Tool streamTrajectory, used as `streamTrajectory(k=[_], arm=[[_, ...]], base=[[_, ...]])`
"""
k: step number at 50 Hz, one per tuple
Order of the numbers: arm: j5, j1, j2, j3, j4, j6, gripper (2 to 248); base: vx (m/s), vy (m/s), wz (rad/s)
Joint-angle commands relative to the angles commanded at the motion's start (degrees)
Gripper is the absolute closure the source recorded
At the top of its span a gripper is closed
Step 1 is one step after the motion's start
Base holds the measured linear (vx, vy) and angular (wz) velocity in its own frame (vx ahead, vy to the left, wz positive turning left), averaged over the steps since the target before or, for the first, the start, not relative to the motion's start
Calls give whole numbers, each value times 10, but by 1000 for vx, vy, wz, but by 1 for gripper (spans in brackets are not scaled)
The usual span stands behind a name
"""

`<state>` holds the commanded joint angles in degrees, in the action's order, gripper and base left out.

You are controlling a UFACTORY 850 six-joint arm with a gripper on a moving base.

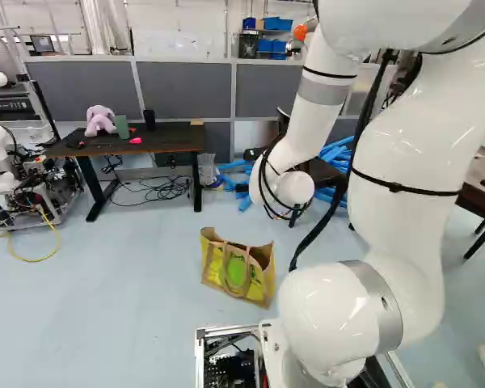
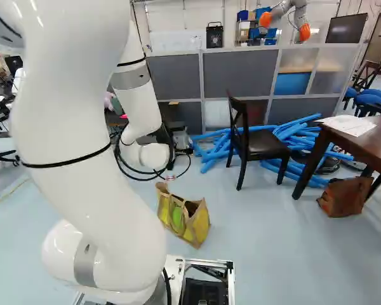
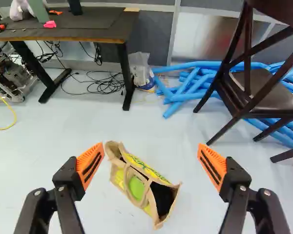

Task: Pick up the bag on the ground and place it on the table

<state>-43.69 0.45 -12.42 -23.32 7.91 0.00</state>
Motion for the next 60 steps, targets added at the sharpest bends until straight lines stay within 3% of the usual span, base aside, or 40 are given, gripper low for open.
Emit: streamTrajectory(k=[60], arm=[[91,7,-208,-162,54,0,3]], base=[[0,0,0]])
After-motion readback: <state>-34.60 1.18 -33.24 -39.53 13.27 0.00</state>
